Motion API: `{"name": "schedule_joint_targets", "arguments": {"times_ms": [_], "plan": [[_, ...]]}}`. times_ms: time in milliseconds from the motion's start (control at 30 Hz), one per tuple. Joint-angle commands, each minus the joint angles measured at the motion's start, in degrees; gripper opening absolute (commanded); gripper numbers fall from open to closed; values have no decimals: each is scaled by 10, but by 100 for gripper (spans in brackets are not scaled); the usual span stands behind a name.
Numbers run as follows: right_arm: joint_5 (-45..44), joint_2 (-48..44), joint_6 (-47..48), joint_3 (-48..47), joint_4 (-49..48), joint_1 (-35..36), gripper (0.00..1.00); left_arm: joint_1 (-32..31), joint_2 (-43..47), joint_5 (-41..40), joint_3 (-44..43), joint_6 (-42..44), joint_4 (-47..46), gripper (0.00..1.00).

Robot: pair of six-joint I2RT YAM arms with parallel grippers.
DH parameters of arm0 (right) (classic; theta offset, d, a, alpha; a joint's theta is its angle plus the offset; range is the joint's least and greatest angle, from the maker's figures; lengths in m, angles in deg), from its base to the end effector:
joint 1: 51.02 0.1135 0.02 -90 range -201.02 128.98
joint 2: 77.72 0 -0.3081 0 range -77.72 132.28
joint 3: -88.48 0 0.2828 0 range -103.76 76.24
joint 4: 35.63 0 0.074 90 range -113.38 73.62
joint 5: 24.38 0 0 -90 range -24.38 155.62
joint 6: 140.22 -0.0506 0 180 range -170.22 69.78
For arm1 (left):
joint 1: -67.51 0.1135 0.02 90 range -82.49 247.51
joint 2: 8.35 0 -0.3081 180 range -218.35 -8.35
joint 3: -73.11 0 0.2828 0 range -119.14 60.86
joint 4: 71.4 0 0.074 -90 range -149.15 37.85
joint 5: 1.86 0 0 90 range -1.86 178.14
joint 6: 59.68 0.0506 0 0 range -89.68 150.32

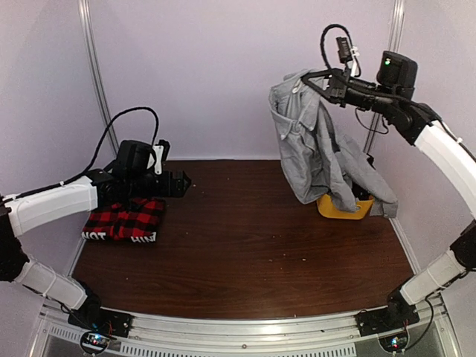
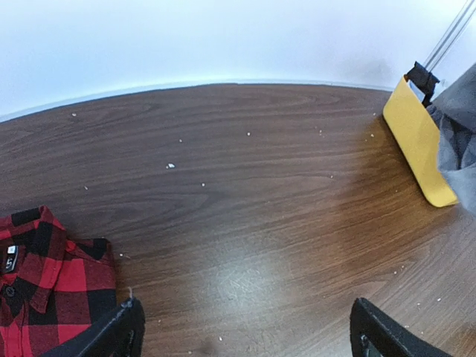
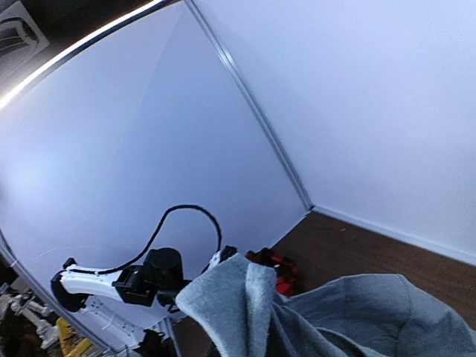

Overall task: Fold and stack the long sleeve shirts
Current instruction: Place the crumpled shirt at the center of the board.

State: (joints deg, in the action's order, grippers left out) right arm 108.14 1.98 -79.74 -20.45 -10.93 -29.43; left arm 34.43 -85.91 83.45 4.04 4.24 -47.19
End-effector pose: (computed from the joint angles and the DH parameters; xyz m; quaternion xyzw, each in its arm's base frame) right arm 0.2874 0.1505 0.5635 -0.2220 0.6493 0.5173 0.5114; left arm 0.2855 -0.1810 0.3054 0.0339 0.8764 -0.2053 0.4343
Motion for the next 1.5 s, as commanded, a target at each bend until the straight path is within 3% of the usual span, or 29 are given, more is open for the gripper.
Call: {"name": "schedule_joint_targets", "arguments": {"times_ms": [0,167,300,467,567,667,733,800,833,967,1000,1067,1100,1233,1333,1467], "plan": [[128,48,-137,-40,-196,103,0,-2,52,-6,16,-3,-36,98],[197,161,-264,-157,-325,177,0,-1,131,-2,72,-2,-102,98],[227,224,-436,-201,-530,194,0,-2,192,42,115,31,-169,98],[237,283,-530,-241,-625,197,0,-2,232,111,147,62,-231,97],[233,293,-489,-226,-558,189,0,-2,232,159,153,76,-256,98],[192,275,-357,-184,-391,161,0,-2,224,168,150,77,-255,98],[140,269,-247,-177,-208,134,0,-2,218,125,144,73,-228,98],[78,265,-161,-166,-90,101,0,-2,209,62,133,70,-190,98],[49,262,-125,-155,-49,85,0,-2,203,23,129,71,-174,98],[-66,257,-30,-97,57,20,3,-2,189,-7,123,70,-149,98],[-102,259,-6,-84,80,9,8,-2,186,-13,124,65,-146,98],[-181,267,45,-70,131,-3,46,-2,179,-17,124,62,-143,98],[-226,270,81,-67,161,-3,57,-2,174,-20,123,61,-139,98],[-377,241,136,6,194,-4,85,-2,157,-30,115,61,-123,98],[-442,232,153,49,206,-3,92,-2,145,-25,113,59,-122,98],[-502,235,158,100,205,-3,89,-2,131,-15,111,52,-122,98]]}}
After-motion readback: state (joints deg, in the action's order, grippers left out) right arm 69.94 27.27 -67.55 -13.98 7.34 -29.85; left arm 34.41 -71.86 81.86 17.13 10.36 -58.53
